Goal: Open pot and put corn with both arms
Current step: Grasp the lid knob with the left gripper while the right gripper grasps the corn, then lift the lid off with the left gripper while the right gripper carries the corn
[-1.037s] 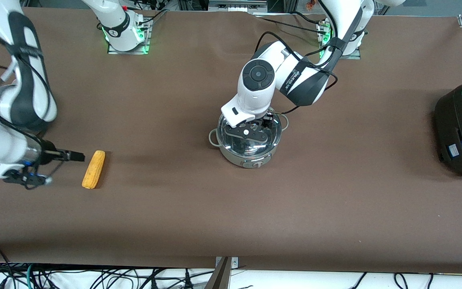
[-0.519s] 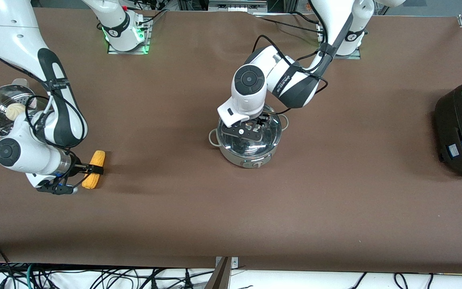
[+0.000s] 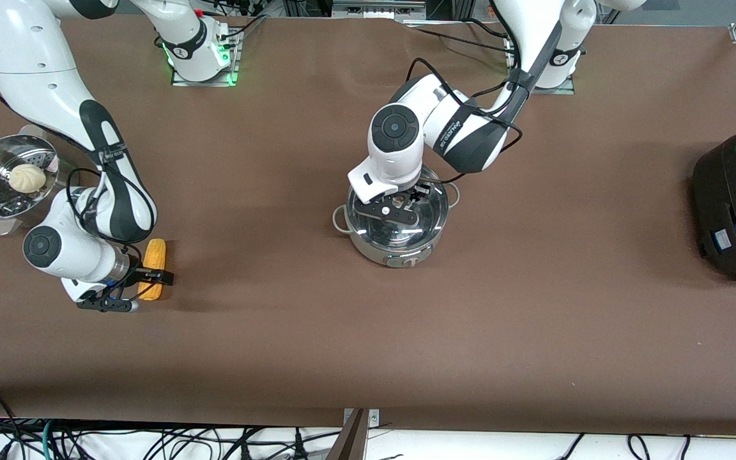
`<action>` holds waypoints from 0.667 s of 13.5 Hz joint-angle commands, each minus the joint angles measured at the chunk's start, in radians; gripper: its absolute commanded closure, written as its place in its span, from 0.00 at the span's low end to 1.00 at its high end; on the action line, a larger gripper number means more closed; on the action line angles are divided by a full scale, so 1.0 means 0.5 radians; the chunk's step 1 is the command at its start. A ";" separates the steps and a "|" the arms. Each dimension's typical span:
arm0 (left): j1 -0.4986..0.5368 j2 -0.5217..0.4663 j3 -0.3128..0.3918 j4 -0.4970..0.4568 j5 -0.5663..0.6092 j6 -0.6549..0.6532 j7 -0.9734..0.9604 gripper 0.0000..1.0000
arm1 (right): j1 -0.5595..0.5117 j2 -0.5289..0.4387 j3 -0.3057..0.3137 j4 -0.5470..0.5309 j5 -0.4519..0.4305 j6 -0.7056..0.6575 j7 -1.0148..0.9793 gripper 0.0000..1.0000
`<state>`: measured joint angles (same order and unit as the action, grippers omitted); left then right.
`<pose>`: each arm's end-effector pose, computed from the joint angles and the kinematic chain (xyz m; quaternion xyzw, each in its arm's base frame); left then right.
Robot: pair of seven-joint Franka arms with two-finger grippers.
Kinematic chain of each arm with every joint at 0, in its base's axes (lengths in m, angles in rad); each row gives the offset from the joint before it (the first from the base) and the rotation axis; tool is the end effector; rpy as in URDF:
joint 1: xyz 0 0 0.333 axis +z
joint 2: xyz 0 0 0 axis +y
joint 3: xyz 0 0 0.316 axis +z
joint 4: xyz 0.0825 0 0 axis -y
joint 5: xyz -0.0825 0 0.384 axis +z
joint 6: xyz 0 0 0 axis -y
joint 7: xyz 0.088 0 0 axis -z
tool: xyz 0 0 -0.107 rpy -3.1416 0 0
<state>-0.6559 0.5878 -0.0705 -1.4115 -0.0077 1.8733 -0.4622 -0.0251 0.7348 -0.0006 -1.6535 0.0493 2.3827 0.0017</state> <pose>0.5298 -0.4595 0.3493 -0.9899 0.1254 0.0647 0.0154 0.6831 -0.0170 0.1810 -0.9994 0.0315 0.0026 0.0167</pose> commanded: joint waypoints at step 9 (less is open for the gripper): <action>0.819 -0.289 0.034 0.332 0.049 -0.961 0.825 1.00 | 0.047 -0.602 0.791 0.450 -0.006 -1.050 0.871 0.96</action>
<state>-0.3475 0.4589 -0.0395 -1.1947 0.0002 1.3946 -0.1814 -0.0226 0.4394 0.2600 -1.5093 0.0627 1.9164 0.2275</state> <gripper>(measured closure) 0.502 0.678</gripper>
